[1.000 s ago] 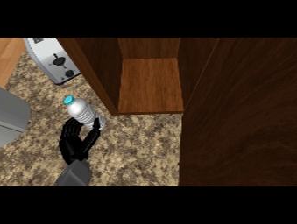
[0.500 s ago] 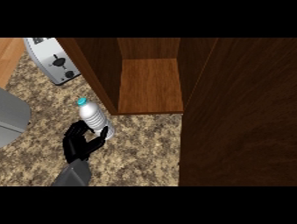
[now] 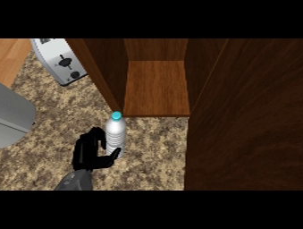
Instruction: Pick up the bottled water, place it into the cabinet and close the cabinet
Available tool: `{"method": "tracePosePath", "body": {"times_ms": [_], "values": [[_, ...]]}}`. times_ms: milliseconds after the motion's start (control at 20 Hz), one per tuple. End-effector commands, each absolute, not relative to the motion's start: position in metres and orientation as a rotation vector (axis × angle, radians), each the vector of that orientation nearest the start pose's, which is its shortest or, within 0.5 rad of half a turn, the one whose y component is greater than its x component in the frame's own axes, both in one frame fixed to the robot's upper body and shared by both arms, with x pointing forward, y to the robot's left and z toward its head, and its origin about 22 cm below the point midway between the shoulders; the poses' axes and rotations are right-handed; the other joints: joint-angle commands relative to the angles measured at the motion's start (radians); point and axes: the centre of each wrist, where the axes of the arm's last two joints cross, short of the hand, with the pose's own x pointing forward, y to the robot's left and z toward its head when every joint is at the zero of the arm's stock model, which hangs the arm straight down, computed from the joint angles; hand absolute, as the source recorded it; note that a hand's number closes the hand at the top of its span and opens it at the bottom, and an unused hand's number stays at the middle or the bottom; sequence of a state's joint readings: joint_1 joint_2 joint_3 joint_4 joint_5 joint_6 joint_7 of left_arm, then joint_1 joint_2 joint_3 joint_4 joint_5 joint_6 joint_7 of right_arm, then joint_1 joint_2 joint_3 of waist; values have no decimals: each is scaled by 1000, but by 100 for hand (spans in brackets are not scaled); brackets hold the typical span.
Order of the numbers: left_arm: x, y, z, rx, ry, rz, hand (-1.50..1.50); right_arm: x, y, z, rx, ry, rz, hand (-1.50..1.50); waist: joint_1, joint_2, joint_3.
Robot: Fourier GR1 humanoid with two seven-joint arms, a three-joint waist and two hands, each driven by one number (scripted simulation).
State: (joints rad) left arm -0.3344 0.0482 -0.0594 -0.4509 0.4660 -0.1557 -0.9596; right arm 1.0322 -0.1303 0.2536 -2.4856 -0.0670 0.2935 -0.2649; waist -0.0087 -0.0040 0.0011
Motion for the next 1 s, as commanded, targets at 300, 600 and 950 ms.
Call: {"method": "tracePosePath", "body": {"times_ms": [300, 600, 950], "values": [[267, 169, -119, -356, -1673, 276, 150, 31, -240, 115, 208, -1823, 55, -150, 6, 0, 0], [285, 135, -72, -315, -1704, 197, 150, 36, -237, 112, 197, -1818, 54, -150, 0, 1, -1], [320, 107, -24, -228, -1761, 103, 150, 34, -251, 103, 175, -1815, 50, -150, -8, 2, -1]]}}
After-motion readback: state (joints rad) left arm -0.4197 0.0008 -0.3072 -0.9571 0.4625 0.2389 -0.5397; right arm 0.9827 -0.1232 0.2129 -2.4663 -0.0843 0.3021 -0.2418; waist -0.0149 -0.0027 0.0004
